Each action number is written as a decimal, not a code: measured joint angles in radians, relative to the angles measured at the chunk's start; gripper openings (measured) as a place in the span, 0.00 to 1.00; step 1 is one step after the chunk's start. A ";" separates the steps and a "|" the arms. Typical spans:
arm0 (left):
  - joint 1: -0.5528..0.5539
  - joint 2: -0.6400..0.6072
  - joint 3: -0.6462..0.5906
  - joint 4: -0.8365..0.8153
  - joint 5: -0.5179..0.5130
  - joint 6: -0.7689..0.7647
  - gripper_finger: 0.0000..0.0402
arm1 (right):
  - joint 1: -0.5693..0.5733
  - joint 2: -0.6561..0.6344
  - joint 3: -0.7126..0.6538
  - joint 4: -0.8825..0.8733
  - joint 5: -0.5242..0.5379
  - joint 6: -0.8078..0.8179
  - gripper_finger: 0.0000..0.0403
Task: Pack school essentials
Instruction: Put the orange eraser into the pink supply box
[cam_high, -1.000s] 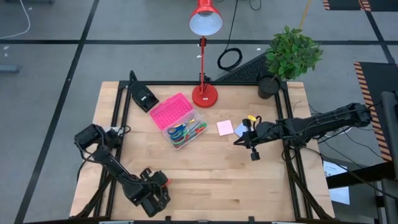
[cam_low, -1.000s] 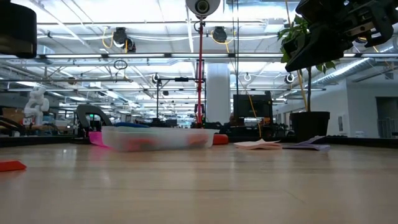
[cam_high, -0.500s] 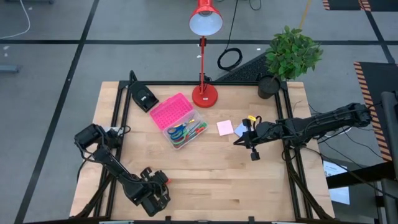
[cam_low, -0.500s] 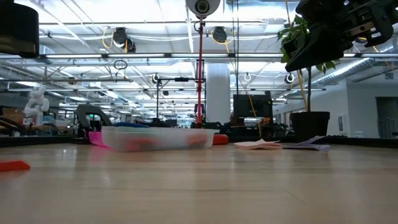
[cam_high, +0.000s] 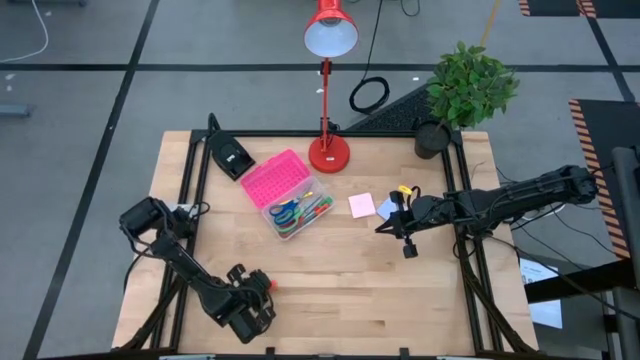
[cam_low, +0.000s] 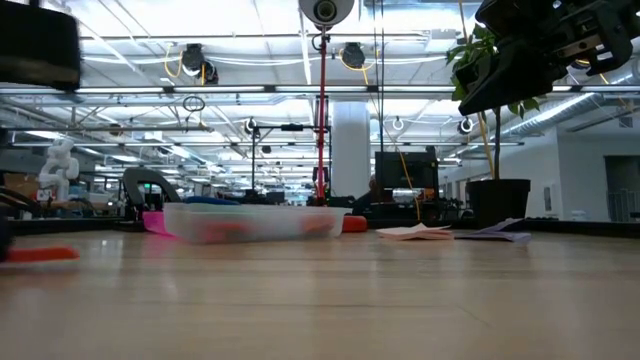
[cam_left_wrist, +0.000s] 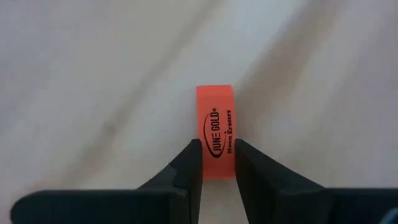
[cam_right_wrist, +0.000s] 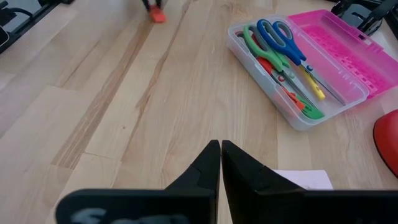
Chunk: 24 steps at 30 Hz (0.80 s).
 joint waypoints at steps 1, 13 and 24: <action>0.003 -0.006 -0.001 -0.005 -0.007 0.004 0.21 | 0.000 0.000 0.000 0.000 0.000 0.000 0.02; 0.098 -0.042 0.004 0.018 -0.025 0.120 0.21 | 0.000 0.000 0.000 0.000 0.000 0.000 0.02; 0.278 -0.112 0.112 0.025 -0.141 0.439 0.21 | 0.000 0.000 0.000 -0.004 0.000 0.003 0.02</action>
